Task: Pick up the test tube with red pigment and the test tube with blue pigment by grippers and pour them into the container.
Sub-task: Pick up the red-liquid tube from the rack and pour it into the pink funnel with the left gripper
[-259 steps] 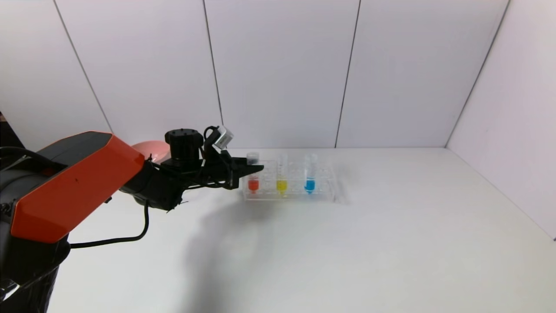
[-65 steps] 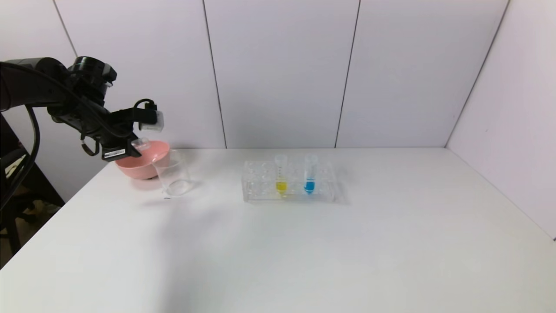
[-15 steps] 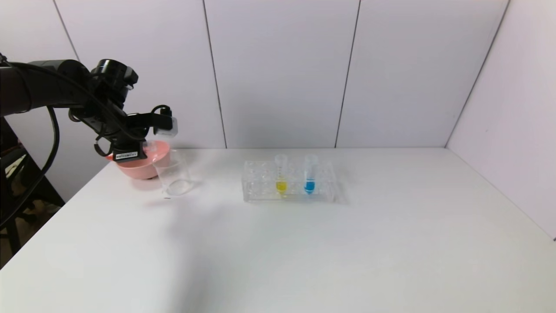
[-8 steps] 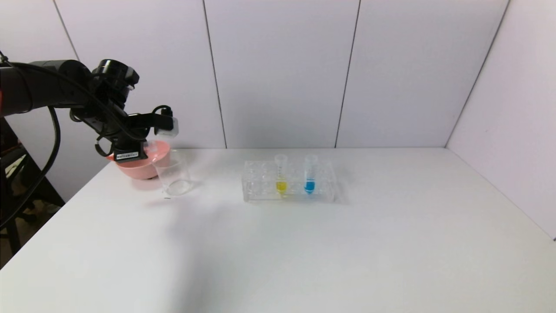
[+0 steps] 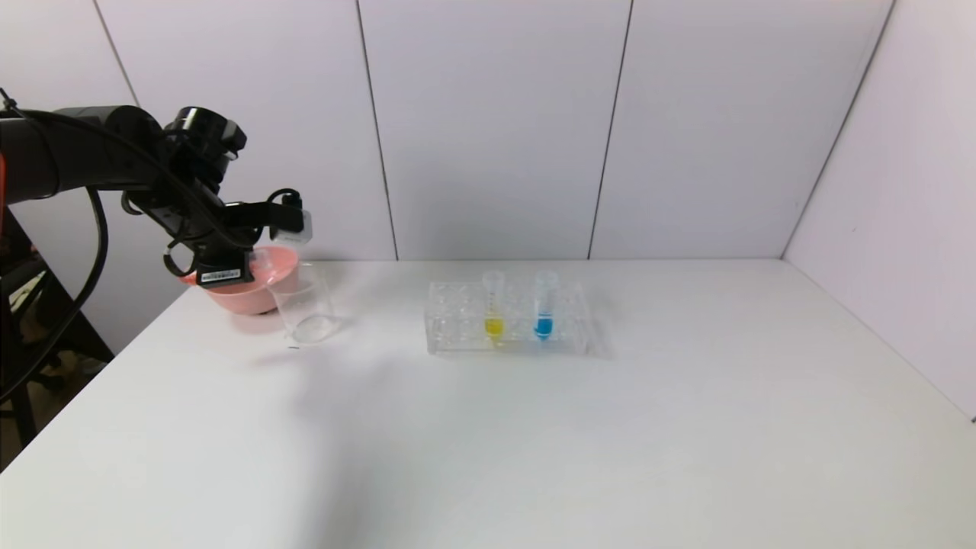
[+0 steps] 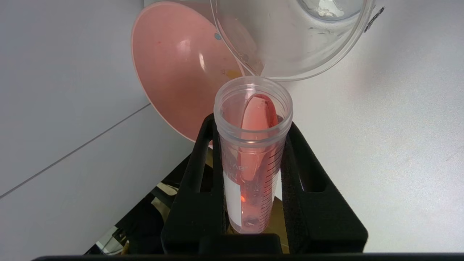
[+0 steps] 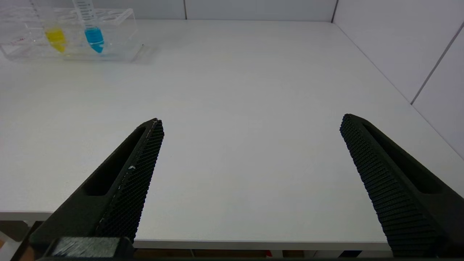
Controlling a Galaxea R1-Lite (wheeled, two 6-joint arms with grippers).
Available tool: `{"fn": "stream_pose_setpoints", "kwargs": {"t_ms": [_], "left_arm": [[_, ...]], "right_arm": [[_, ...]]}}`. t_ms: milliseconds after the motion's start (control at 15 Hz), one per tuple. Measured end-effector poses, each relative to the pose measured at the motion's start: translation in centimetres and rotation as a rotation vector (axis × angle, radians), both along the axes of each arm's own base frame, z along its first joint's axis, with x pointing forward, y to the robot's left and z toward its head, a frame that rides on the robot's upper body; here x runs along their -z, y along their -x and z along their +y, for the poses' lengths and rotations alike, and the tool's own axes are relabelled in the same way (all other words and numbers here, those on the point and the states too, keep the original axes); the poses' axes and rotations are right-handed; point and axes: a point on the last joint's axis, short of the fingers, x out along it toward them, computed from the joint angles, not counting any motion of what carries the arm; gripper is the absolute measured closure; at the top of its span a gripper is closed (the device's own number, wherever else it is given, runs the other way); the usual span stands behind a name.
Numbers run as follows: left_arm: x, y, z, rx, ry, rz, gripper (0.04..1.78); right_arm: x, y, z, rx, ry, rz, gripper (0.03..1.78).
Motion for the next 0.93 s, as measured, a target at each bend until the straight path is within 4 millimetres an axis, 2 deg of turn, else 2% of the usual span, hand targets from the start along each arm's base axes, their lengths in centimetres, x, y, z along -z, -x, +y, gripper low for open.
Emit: {"fn": "stream_pose_setpoints", "kwargs": {"t_ms": [933], "left_arm": [[0.40, -0.22, -0.19, -0.017, -0.030, 0.012, 1.36]], "right_arm": [[0.00, 0.00, 0.00, 0.000, 0.000, 0.000, 0.04]]}}
